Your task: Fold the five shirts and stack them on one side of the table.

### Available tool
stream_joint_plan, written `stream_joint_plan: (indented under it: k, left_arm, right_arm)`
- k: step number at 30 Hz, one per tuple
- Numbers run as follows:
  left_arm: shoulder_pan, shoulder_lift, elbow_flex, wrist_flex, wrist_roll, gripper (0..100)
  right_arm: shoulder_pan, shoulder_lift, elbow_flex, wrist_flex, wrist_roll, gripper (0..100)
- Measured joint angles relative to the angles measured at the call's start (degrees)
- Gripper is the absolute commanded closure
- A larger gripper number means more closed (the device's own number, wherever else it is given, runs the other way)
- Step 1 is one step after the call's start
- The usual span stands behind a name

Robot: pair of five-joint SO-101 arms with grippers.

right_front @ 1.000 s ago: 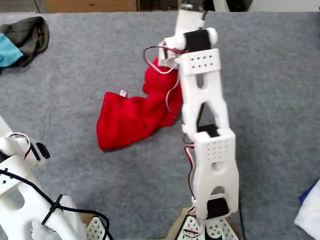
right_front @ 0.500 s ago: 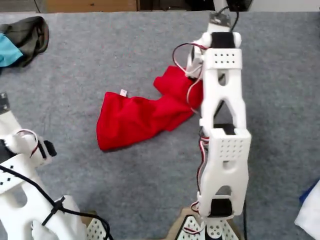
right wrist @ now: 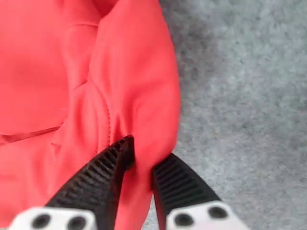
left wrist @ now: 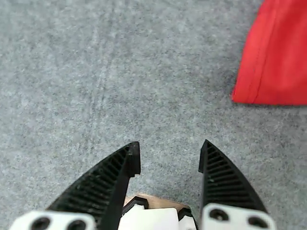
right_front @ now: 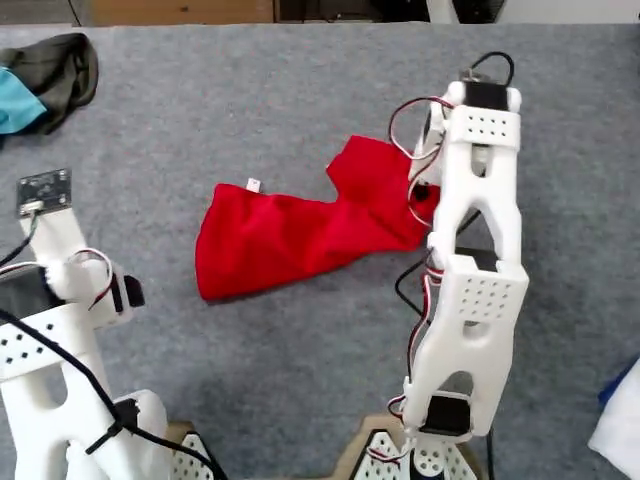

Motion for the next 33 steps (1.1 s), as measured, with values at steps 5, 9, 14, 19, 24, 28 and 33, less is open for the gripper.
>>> stream_joint_plan:
  k: [5, 9, 14, 19, 24, 28, 33]
  left_arm:
    - [6.68, 0.00, 0.00, 0.00, 2.37, 79]
    - [12.48, 0.00, -0.26, -1.85, 8.70, 79]
    - [18.37, 2.02, -4.04, -4.31, 14.33, 79]
    - [19.69, 11.25, -9.41, -7.38, 20.13, 79]
    - [20.13, 23.21, -17.41, -8.35, 25.93, 79]
    - [20.22, 32.70, -24.70, -8.35, 29.45, 79]
    - [20.22, 44.48, -34.99, -8.35, 34.64, 79]
  right_arm:
    - [0.79, 0.09, 1.67, 0.00, 3.78, 97.4]
    - [0.79, 0.09, 1.93, 0.00, 4.66, 84.1]
    - [0.88, 0.09, 2.11, 0.00, 8.26, 71.6]
    - [3.25, 0.09, 2.02, 0.00, 9.49, 71.8]
    - [4.66, -0.97, -0.44, 0.00, 9.49, 71.6]
    - [4.40, -5.10, -3.25, 0.00, 9.49, 71.6]
    - [1.14, -6.68, -8.88, -1.76, 9.05, 71.7]
